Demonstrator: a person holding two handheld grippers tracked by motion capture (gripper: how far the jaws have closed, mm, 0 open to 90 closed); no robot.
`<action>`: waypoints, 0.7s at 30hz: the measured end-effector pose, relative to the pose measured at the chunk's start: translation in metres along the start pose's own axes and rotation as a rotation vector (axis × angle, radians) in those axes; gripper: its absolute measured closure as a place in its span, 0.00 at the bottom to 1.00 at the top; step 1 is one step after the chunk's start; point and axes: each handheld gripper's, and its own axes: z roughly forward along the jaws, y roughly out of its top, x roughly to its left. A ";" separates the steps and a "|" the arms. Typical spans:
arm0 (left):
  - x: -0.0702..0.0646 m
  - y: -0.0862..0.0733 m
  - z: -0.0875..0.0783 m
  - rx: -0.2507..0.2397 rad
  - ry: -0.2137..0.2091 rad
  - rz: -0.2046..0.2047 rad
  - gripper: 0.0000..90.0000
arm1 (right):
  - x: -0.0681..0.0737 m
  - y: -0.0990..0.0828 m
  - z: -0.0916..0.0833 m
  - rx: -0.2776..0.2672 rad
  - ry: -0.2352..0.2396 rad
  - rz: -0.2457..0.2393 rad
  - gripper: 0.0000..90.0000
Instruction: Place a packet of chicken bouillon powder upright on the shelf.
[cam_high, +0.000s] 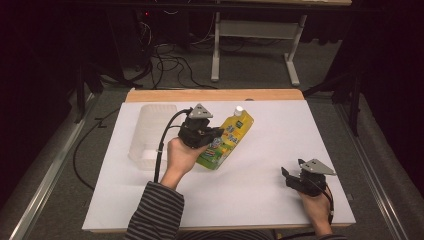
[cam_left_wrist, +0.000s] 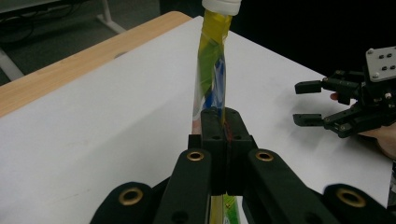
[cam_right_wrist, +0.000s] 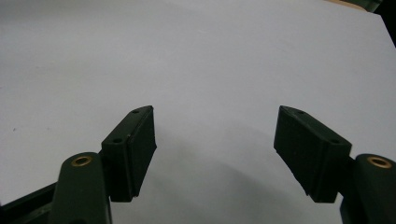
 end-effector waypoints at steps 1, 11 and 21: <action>0.001 0.000 -0.003 -0.004 0.002 -0.003 1.00 | 0.000 0.000 0.000 0.000 0.000 0.000 0.34; 0.012 0.003 -0.027 -0.070 0.046 -0.027 1.00 | 0.000 0.000 0.000 0.006 -0.001 0.003 0.33; 0.021 0.004 -0.054 -0.113 0.102 -0.021 1.00 | 0.001 0.000 0.001 0.012 0.003 0.000 0.33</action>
